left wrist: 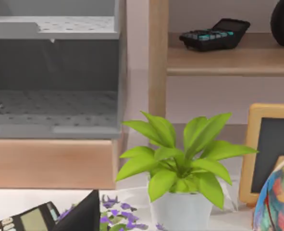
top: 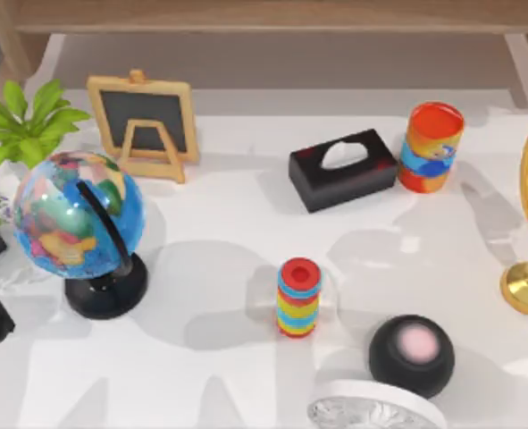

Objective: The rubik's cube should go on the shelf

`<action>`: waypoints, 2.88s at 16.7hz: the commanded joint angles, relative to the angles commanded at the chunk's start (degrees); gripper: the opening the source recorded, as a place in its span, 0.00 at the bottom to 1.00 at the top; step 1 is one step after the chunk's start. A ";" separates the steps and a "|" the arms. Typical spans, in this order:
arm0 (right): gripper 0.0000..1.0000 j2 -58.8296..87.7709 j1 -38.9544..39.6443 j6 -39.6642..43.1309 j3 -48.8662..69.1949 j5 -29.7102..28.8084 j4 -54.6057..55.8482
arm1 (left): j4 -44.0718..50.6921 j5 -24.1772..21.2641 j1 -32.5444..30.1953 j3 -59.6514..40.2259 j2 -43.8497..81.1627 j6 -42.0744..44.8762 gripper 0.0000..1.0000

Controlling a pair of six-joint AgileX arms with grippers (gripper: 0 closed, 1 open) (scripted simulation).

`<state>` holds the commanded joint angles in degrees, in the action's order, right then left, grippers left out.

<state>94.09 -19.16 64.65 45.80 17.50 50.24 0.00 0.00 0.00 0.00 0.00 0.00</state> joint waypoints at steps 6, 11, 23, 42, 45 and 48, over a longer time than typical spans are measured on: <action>1.00 28.77 -5.48 18.43 12.99 4.94 14.30 | 0.00 0.00 0.00 0.00 0.00 0.00 1.00; 1.00 37.77 -7.16 24.60 17.19 6.73 18.96 | 0.00 0.00 0.00 0.00 0.00 0.00 1.00; 1.00 40.50 -5.90 24.64 23.21 5.44 15.64 | 0.00 0.00 0.00 0.00 0.00 0.00 1.00; 0.00 40.75 -5.79 24.64 23.77 5.33 15.33 | 0.00 0.00 0.00 0.00 0.00 0.00 1.00; 0.00 40.75 -5.79 24.64 23.77 5.33 15.33 | 0.00 0.00 0.00 0.00 0.00 0.00 1.00; 0.00 40.75 -5.79 24.64 23.77 5.33 15.33 | 0.00 0.00 0.00 0.00 0.00 0.00 1.00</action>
<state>134.84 -24.96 89.29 69.57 22.83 65.56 0.00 0.00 0.00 0.00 0.00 0.00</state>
